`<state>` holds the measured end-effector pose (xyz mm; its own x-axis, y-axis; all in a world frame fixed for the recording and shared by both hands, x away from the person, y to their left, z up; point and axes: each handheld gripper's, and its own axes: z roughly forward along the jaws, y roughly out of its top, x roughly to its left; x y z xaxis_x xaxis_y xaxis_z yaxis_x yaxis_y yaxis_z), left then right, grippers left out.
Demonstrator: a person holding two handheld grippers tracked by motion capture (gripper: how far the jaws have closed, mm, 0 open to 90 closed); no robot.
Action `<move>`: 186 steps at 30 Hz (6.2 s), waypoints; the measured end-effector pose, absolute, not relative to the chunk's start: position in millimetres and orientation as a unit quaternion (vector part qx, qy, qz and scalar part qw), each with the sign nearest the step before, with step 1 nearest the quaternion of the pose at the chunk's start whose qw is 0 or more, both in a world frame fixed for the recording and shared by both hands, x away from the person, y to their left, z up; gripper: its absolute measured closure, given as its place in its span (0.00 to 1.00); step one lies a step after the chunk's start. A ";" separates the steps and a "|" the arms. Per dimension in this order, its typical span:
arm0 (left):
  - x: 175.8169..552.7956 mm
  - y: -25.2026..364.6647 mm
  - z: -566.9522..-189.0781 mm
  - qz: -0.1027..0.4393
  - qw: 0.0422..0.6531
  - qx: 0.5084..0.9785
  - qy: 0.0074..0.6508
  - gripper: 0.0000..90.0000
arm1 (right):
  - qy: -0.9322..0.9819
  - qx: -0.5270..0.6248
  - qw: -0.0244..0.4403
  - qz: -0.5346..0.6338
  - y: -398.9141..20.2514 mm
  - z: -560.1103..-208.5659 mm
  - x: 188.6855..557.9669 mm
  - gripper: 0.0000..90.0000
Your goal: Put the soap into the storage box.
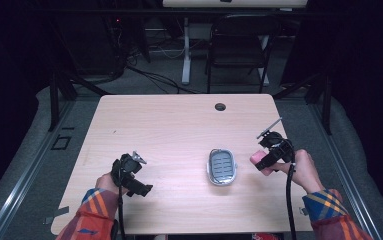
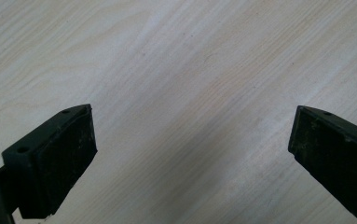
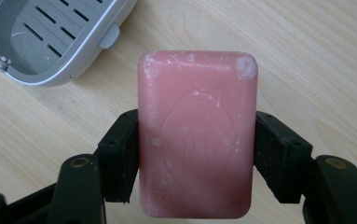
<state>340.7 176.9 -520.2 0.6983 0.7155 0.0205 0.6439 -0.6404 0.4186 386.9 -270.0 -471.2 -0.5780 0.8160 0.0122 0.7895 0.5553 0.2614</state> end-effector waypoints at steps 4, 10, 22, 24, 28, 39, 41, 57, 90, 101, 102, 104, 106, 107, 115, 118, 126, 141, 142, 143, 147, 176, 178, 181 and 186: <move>340.6 176.9 -520.2 0.092 0.194 0.901 0.378 0.01 | 0.883 0.451 0.054 0.122 -265.3 -470.7 388.5 0.41; 340.6 177.0 -520.2 0.092 0.194 0.901 0.377 0.01 | 0.884 0.448 0.048 0.124 -258.9 -467.8 390.6 0.41; 340.3 176.6 -520.6 0.091 0.194 0.901 0.377 0.01 | 0.892 0.434 0.048 0.117 -247.9 -463.3 395.4 0.41; 340.3 176.9 -520.4 0.090 0.193 0.901 0.376 0.01 | 0.889 0.438 0.046 0.122 -246.2 -462.4 395.3 0.41; 340.1 177.1 -520.2 0.090 0.194 0.901 0.377 0.01 | 0.890 0.437 0.048 0.124 -244.5 -460.0 396.5 0.41; 340.1 176.9 -520.2 0.088 0.195 0.902 0.374 0.00 | 0.889 0.437 0.050 0.125 -238.4 -459.5 399.5 0.41; 340.1 177.1 -520.1 0.088 0.195 0.902 0.375 0.00 | 0.891 0.434 0.047 0.122 -236.2 -459.3 400.1 0.41; 339.9 177.0 -520.2 0.089 0.197 0.902 0.374 0.00 | 0.897 0.423 0.042 0.123 -216.3 -459.5 403.7 0.41; 339.9 177.2 -520.4 0.087 0.195 0.903 0.372 0.00 | 0.894 0.436 0.040 0.092 -177.1 -486.0 414.9 0.41; 339.9 176.9 -520.6 0.087 0.195 0.903 0.371 0.00 | 0.890 0.445 0.034 0.097 -170.8 -491.9 414.9 0.41; 339.8 176.7 -520.6 0.087 0.195 0.904 0.371 0.00 | 0.889 0.446 0.033 0.098 -170.0 -492.7 414.9 0.41; 339.6 176.6 -520.4 0.087 0.196 0.904 0.371 0.00 | 0.887 0.449 0.031 0.099 -167.0 -494.2 414.6 0.41; 339.6 176.7 -520.5 0.087 0.196 0.904 0.371 0.00 | 0.881 0.458 0.029 0.115 -165.3 -495.1 413.1 0.40; 339.6 176.7 -520.5 0.087 0.196 0.904 0.371 0.00 | 0.881 0.458 0.029 0.115 -165.3 -495.1 413.1 0.40; 339.4 176.4 -520.6 0.087 0.195 0.904 0.371 0.00 | 0.883 0.451 -0.014 0.131 -167.9 -484.2 409.7 0.47; 339.6 176.3 -520.8 0.085 0.194 0.905 0.370 0.01 | 0.884 0.448 -0.022 0.129 -167.8 -483.8 409.3 0.48; 339.8 176.3 -521.3 0.085 0.192 0.906 0.369 0.01 | 0.894 0.426 -0.007 0.138 -172.5 -473.8 406.4 0.46; 339.6 176.4 -521.0 0.086 0.193 0.905 0.369 0.01 | 0.894 0.416 0.042 0.160 -197.6 -457.9 394.4 0.35; 339.3 176.5 -520.5 0.087 0.195 0.904 0.370 0.00 | 0.894 0.414 0.046 0.165 -199.7 -457.6 392.9 0.33; 339.3 176.5 -520.5 0.087 0.195 0.904 0.370 0.01 | 0.894 0.414 0.046 0.165 -199.7 -457.6 392.9 0.33; 339.2 176.5 -520.6 0.087 0.195 0.904 0.370 0.00 | 0.894 0.410 0.052 0.176 -209.0 -453.4 388.2 0.25; 338.9 176.8 -520.5 0.092 0.199 0.902 0.373 0.00 | 0.899 0.403 0.110 0.131 -288.3 -487.9 342.5 0.00; 339.0 177.1 -520.4 0.089 0.201 0.902 0.370 0.00 | 0.901 0.400 0.114 0.122 -292.2 -495.1 338.5 0.00; 338.8 177.3 -519.9 0.088 0.205 0.902 0.369 0.00 | 0.905 0.391 0.119 0.123 -296.8 -502.6 334.1 0.00; 339.3 177.6 -519.6 0.083 0.207 0.903 0.366 0.00 | 0.912 0.380 0.131 0.088 -303.4 -522.0 325.7 0.00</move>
<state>339.3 177.6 -519.6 0.7178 0.6962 -0.0020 0.6278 -0.6461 0.4341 325.7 -303.4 -522.0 -0.6776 0.7153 -0.1708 0.6691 0.6961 0.2603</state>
